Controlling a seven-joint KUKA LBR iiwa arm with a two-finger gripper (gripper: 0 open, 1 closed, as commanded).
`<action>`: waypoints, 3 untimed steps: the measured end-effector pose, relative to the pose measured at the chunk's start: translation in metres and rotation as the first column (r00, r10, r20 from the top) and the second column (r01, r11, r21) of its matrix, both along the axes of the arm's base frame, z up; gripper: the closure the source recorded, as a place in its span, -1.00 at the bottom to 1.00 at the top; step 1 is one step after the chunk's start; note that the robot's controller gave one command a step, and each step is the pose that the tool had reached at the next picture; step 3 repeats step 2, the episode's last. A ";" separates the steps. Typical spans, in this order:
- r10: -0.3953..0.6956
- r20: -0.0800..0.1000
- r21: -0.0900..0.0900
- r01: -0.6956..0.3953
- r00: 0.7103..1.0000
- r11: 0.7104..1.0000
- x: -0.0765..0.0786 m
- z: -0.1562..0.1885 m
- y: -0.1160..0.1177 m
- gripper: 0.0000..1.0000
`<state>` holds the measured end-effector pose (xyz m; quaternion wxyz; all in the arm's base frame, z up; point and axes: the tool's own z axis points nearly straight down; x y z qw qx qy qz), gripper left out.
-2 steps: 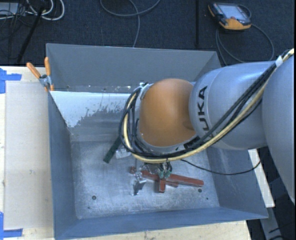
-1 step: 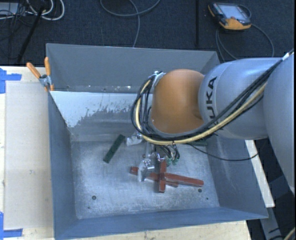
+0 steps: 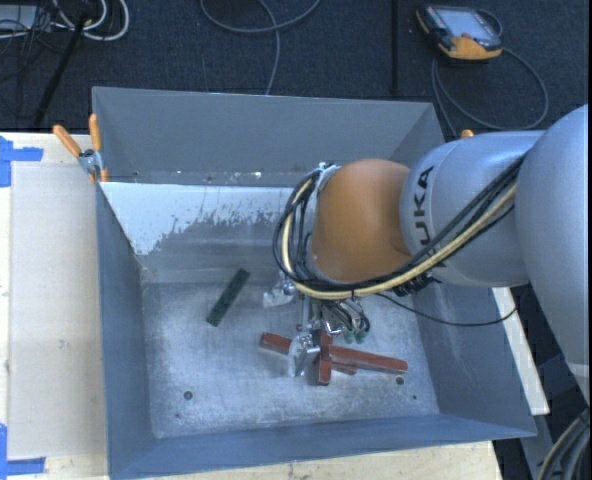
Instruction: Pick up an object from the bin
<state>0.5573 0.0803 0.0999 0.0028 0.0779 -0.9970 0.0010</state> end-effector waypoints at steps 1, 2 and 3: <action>-0.039 0.017 0.008 0.038 0.999 0.999 0.025 -0.022 -0.024 1.00; -0.039 0.017 0.008 0.039 0.999 0.999 0.025 -0.022 -0.024 1.00; -0.039 0.017 0.008 0.039 0.999 0.999 0.025 -0.022 -0.024 1.00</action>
Offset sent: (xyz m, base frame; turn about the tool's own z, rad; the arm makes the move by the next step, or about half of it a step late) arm 0.0000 0.0000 0.0000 0.0000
